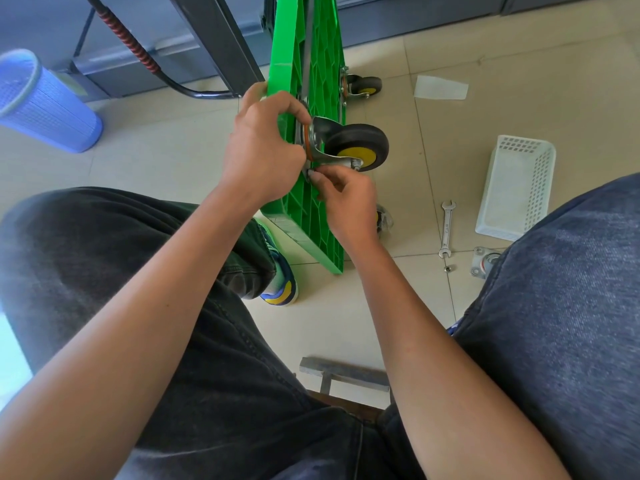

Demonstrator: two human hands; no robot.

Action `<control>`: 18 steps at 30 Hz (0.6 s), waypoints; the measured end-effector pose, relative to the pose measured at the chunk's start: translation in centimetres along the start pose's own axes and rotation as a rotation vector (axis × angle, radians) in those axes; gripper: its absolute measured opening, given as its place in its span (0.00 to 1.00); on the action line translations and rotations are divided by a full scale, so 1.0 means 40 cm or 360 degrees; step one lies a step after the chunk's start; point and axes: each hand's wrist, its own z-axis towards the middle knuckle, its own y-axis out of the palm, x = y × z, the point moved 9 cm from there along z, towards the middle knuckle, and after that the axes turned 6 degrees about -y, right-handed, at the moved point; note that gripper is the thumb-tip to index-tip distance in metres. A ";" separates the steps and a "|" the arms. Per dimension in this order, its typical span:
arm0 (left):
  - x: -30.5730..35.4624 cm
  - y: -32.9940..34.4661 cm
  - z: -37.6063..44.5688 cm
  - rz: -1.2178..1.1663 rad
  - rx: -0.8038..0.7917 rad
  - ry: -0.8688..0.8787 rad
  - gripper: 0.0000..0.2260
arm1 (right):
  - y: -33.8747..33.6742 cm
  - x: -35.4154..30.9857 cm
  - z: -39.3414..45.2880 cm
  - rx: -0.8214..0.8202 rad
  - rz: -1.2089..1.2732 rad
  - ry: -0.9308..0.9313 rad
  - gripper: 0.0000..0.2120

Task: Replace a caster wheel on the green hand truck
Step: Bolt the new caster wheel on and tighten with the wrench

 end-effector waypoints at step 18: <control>0.000 -0.004 0.003 0.0028 0.0034 0.0011 0.23 | 0.014 0.030 -0.005 -0.0002 -0.0030 0.0137 0.11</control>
